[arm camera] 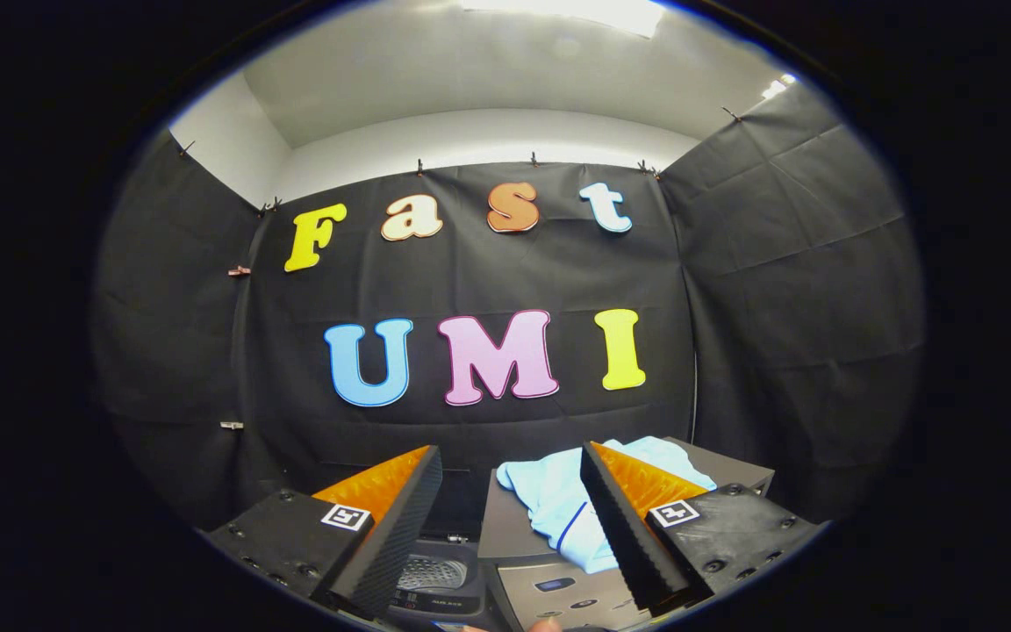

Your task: Put the clothes into the washing machine and then close the washing machine lid.

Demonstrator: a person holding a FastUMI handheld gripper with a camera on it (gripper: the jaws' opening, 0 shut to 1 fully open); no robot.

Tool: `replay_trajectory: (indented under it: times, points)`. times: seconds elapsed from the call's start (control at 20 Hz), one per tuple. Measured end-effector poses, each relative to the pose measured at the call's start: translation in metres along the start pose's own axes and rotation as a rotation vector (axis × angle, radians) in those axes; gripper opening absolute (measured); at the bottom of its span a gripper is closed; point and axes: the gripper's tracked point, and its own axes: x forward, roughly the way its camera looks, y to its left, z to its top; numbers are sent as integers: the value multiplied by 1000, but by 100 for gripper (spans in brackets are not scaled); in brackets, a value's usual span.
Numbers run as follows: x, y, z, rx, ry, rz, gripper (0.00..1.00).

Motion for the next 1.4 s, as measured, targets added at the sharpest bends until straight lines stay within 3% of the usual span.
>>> replay_trajectory:
  times: [0.55,0.9,1.05,1.4]
  points:
    - [16,-10,-13,-30,67,14,99]
    - [67,-26,-10,-27,151,10,100]
    - [95,-39,-14,-80,211,8,100]
    - [171,-96,-97,-242,493,-30,98]
